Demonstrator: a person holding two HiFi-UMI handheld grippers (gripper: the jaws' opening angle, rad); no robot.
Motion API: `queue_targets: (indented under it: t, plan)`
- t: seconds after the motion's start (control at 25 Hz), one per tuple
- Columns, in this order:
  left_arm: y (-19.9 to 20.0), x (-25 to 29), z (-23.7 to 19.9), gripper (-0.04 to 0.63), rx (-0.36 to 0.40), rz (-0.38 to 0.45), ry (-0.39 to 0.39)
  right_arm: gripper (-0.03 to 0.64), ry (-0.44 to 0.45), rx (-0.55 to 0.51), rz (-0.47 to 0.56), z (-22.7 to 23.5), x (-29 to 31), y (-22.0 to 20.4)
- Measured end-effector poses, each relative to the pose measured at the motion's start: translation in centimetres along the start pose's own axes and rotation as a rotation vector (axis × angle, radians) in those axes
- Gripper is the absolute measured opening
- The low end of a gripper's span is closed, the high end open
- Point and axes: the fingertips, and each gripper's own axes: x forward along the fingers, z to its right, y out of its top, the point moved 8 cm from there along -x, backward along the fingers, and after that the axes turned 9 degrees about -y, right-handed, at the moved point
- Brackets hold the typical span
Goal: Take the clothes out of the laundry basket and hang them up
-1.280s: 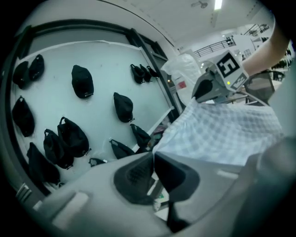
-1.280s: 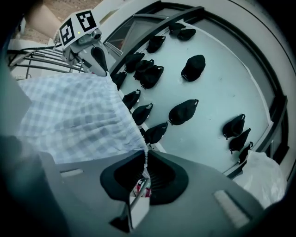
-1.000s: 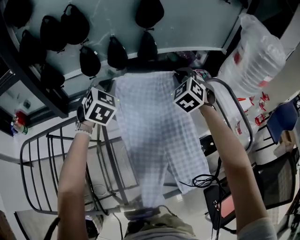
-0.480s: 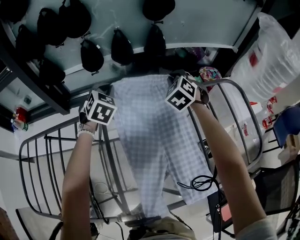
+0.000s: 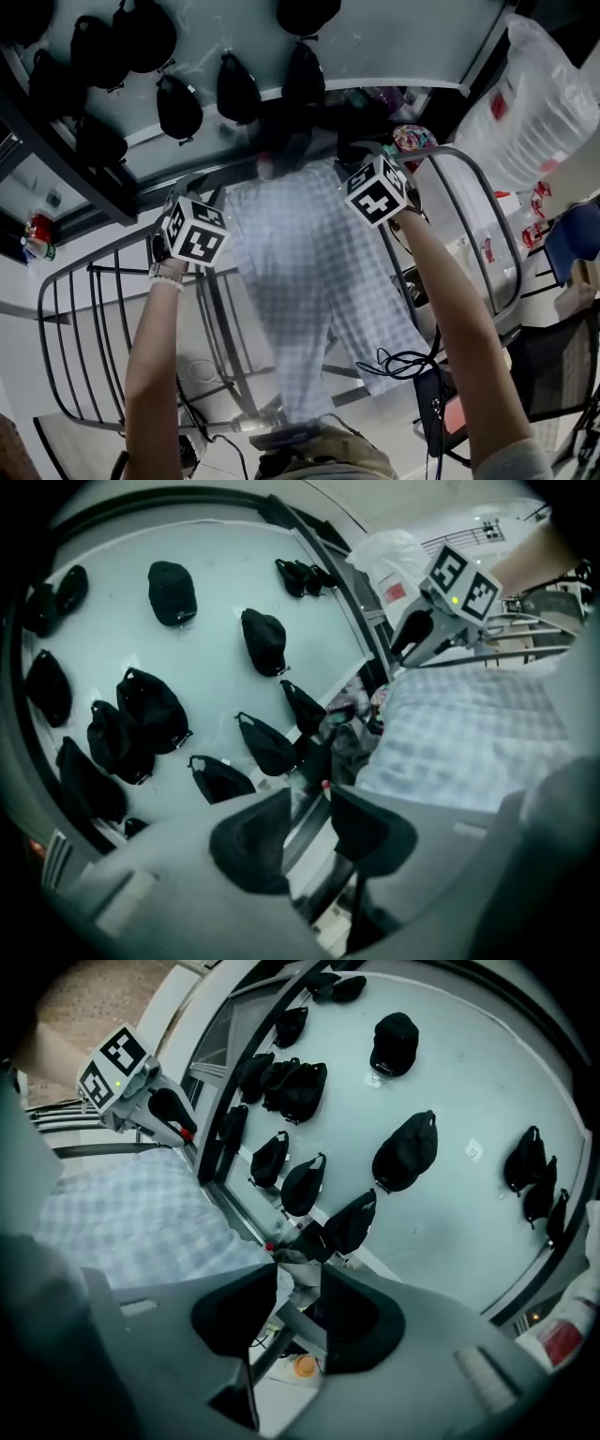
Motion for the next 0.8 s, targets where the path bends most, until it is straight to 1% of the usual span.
queue_targets:
  t: [0.16, 0.32, 0.44, 0.6, 0.8]
  plan:
    - [0.7, -3.9, 2.1, 0.106, 0.068, 0.035, 0.031, 0.13, -0.006, 0.016, 0.055, -1.1, -4.0, 0.0]
    - [0.8, -8.8, 4.8, 0.097, 0.073, 0.08, 0.05, 0.13, -0.006, 0.06, 0.143, -2.5, -9.3, 0.6]
    - [0.0, -13.1, 7.5, 0.09, 0.082, 0.093, 0.058, 0.124, 0.007, 0.105, 0.201, -4.6, -13.9, 0.8]
    - [-1.3, -19.1, 10.7, 0.086, 0.053, 0.125, 0.091, 0.115, 0.032, 0.157, 0.274, -7.4, -19.7, 1.3]
    - [-3.4, -26.9, 15.4, 0.086, 0.02, 0.178, 0.127, 0.115, 0.074, 0.14, 0.36, -11.7, -26.9, 2.4]
